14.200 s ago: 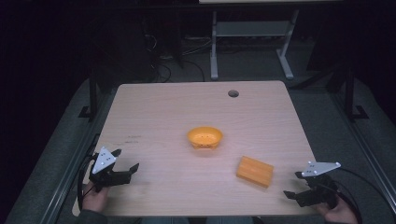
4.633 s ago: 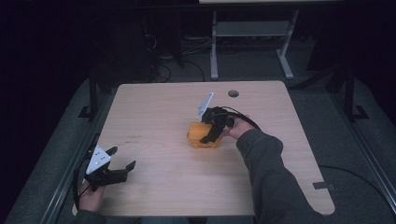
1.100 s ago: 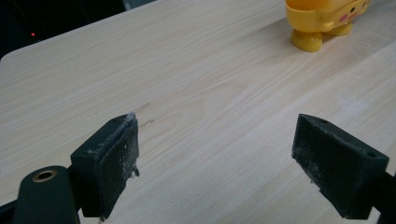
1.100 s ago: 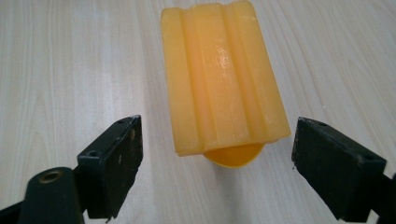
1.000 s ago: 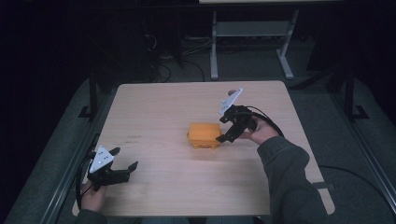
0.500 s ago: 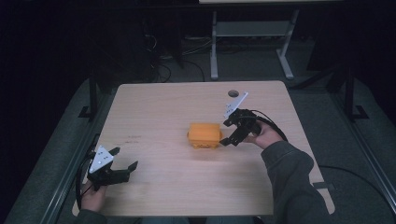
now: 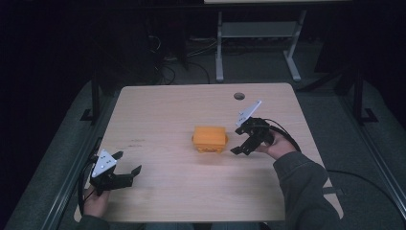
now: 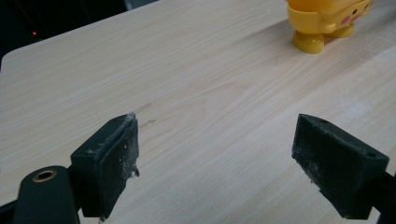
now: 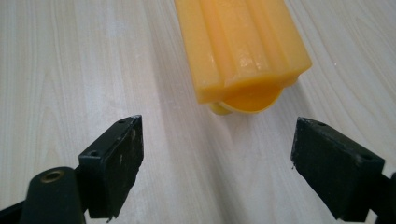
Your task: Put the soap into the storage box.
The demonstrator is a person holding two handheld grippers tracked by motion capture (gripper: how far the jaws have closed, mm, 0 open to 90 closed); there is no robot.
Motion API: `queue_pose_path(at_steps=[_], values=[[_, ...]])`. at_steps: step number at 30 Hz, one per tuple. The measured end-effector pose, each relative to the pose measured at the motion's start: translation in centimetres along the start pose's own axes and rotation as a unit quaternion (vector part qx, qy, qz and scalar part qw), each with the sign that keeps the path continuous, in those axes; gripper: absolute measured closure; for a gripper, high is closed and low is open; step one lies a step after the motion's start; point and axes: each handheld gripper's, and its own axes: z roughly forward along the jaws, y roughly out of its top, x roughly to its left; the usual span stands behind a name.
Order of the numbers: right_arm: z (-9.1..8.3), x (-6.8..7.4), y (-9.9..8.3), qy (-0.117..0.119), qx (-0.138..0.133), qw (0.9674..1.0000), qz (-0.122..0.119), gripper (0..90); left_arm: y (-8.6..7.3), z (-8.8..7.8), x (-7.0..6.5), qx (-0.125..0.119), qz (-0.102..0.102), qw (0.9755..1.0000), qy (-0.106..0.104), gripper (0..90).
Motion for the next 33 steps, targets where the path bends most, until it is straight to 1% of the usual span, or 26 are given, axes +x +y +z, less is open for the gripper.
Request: queue_pose_path(at_steps=[3, 4, 6, 7, 9, 10, 12, 13, 14, 15, 17, 19, 22, 24, 25, 26, 27, 31, 32, 33], values=[[-0.1, 0.2, -0.3, -0.001, 0.007, 1.0, 0.002, 16.6, 0.0, 0.0, 0.0, -0.001, -0.001, 1.0, 0.0, 14.2], [-0.2, 0.3, -0.4, -0.004, 0.004, 1.0, 0.0, 16.6, 0.0, 0.0, 0.0, -0.001, 0.0, 1.0, 0.0, 14.2], [-0.4, 0.4, -0.7, -0.004, 0.002, 1.0, 0.007, 16.6, 0.0, 0.1, 0.0, -0.001, 0.001, 1.0, 0.0, 14.2], [-0.4, 0.4, -0.9, -0.006, 0.0, 1.0, 0.002, 16.6, 0.0, 0.1, 0.0, -0.001, 0.001, 1.0, -0.001, 14.2], [-0.5, 0.6, -1.3, -0.007, 0.001, 0.9999, 0.011, 16.6, 0.0, 0.1, -0.1, -0.001, 0.0, 1.0, -0.001, 14.2], [-0.5, 0.6, -1.6, -0.007, 0.0, 0.9999, 0.008, 16.6, 0.0, 0.1, -0.1, 0.0, 0.0, 1.0, -0.002, 14.2], [-0.5, 0.6, -1.9, -0.005, 0.007, 0.9999, 0.013, 16.6, 0.0, 0.1, -0.1, 0.0, 0.001, 1.0, -0.001, 14.2], [-0.5, 0.7, -2.0, -0.006, 0.006, 0.9998, 0.017, 16.6, 0.0, 0.1, -0.1, 0.0, 0.001, 1.0, 0.0, 14.2], [-0.6, 0.7, -2.2, -0.008, 0.0, 0.9999, 0.013, 16.6, 0.0, 0.2, -0.1, -0.001, -0.001, 1.0, 0.0, 14.2], [-0.7, 0.7, -2.4, -0.008, 0.0, 0.9999, 0.015, 16.6, 0.0, 0.2, -0.1, -0.001, -0.002, 1.0, 0.0, 14.2], [-0.8, 0.8, -2.7, -0.009, 0.0, 0.9997, 0.022, 16.6, 0.0, 0.2, -0.1, 0.0, -0.001, 1.0, 0.001, 14.2], [-0.9, 1.0, -3.0, -0.011, 0.0, 0.9997, 0.021, 16.6, 0.0, 0.2, -0.1, 0.002, -0.001, 1.0, 0.0, 14.2], [-1.0, 1.1, -3.3, -0.009, 0.003, 0.9996, 0.025, 16.6, 0.0, 0.2, -0.1, 0.003, 0.001, 1.0, 0.0, 14.2], [-1.2, 1.2, -3.6, -0.014, -0.004, 0.9996, 0.022, 16.7, 0.0, 0.3, -0.1, 0.003, 0.001, 1.0, -0.001, 14.2], [-1.3, 1.2, -3.7, -0.013, -0.006, 0.9996, 0.024, 17.2, 0.0, 0.3, -0.1, 0.002, 0.001, 1.0, -0.001, 14.2], [-1.5, 1.4, -3.9, -0.012, -0.005, 0.9994, 0.031, 17.6, 0.0, 0.3, -0.1, 0.002, 0.001, 1.0, -0.001, 14.2], [-1.5, 1.3, -4.1, -0.015, -0.005, 0.9995, 0.028, 17.6, 0.0, 0.3, -0.1, 0.004, 0.002, 1.0, -0.001, 14.3], [-1.7, 1.5, -4.9, -0.017, -0.006, 0.9992, 0.036, 17.9, 0.0, 0.3, -0.2, 0.002, 0.002, 1.0, -0.001, 14.2], [-1.7, 1.6, -5.0, -0.015, -0.005, 0.9989, 0.044, 17.9, 0.0, 0.3, -0.2, 0.002, 0.001, 1.0, -0.001, 14.2], [-1.7, 1.5, -5.2, -0.015, -0.003, 0.999, 0.041, 17.9, 0.0, 0.3, -0.1, 0.003, 0.0, 1.0, -0.001, 14.2]])
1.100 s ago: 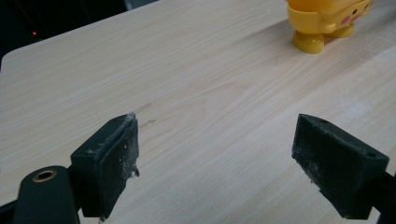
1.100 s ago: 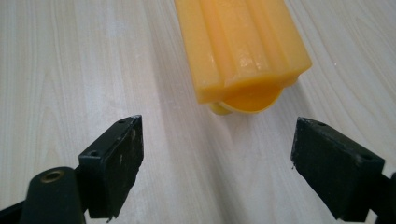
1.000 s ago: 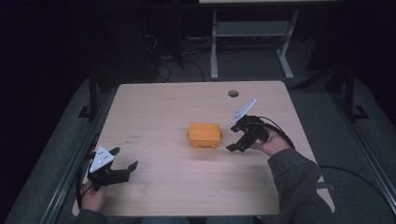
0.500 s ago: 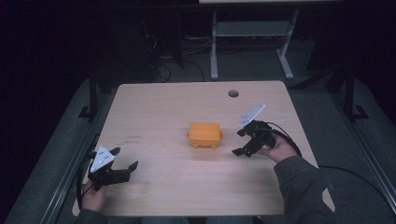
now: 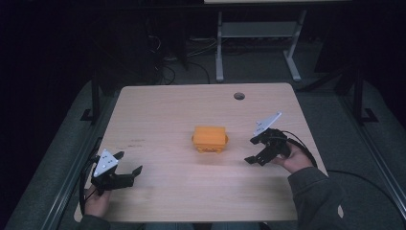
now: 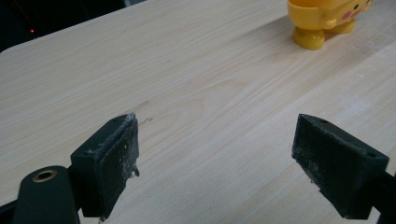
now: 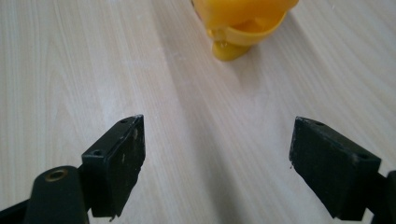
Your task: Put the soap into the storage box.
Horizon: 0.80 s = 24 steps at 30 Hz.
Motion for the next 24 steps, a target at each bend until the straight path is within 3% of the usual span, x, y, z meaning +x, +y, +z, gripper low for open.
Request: queue_pose_path(at_steps=[14, 24], values=[[-0.8, 0.6, -3.1, -0.012, -0.006, 0.9995, 0.028, 18.3, 0.0, 0.2, -0.1, 0.002, -0.002, 1.0, -0.004, 14.2], [-1.1, 1.1, -5.5, -0.005, -0.014, 0.9981, 0.06, 18.3, 0.0, 0.3, -0.1, 0.001, -0.003, 1.0, -0.005, 14.2]])
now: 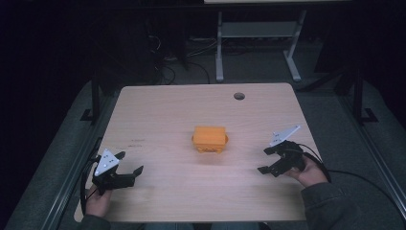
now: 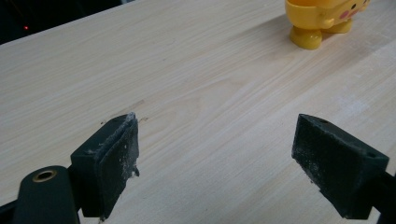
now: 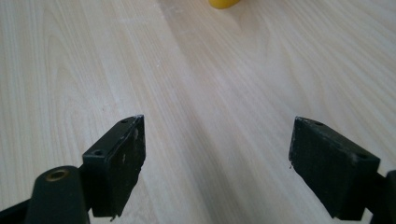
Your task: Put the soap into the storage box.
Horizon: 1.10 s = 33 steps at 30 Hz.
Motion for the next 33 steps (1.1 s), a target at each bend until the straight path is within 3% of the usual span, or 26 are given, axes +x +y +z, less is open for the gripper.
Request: queue_pose_path(at_steps=[13, 33], values=[[0.1, 0.5, -3.2, -0.005, -0.009, 0.9997, 0.022, 18.4, 0.0, 0.2, 0.0, 0.003, 0.003, 1.0, -0.002, 14.2], [0.2, 2.5, -5.6, -0.014, -0.015, 0.9993, 0.031, 17.7, -0.1, 0.3, -0.2, 0.006, 0.002, 1.0, -0.004, 14.3]])
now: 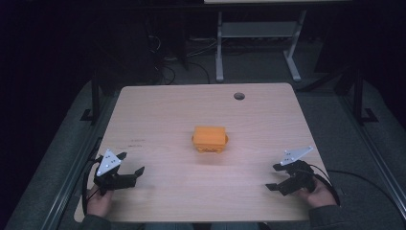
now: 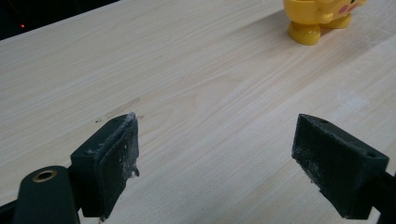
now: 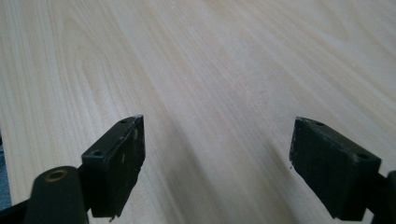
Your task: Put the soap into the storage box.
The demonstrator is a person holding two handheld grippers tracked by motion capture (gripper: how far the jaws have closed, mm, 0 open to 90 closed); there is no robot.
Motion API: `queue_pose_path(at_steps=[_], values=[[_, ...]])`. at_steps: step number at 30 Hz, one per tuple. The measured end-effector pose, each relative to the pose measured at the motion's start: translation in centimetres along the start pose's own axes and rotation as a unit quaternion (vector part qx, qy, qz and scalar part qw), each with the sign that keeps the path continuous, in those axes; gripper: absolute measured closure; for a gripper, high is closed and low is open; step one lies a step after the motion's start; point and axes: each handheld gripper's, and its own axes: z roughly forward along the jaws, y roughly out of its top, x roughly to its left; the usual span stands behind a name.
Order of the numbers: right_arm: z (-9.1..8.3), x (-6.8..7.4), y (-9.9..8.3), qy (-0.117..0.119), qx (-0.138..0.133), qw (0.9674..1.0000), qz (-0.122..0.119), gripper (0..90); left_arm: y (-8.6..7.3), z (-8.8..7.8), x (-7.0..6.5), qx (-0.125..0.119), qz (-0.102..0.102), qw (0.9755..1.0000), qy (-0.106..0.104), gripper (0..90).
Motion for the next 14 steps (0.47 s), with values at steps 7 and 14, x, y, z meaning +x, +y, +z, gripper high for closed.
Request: queue_pose_path(at_steps=[7, 14], values=[[0.0, 0.6, -0.9, -0.007, -0.004, 0.9999, 0.012, 15.6, 0.0, 0.1, -0.1, -0.001, 0.0, 1.0, 0.0, 14.2], [-0.2, 1.2, -1.2, -0.014, -0.008, 0.9991, 0.039, 14.2, 0.0, 0.0, -0.1, -0.002, 0.002, 1.0, -0.001, 14.2]])
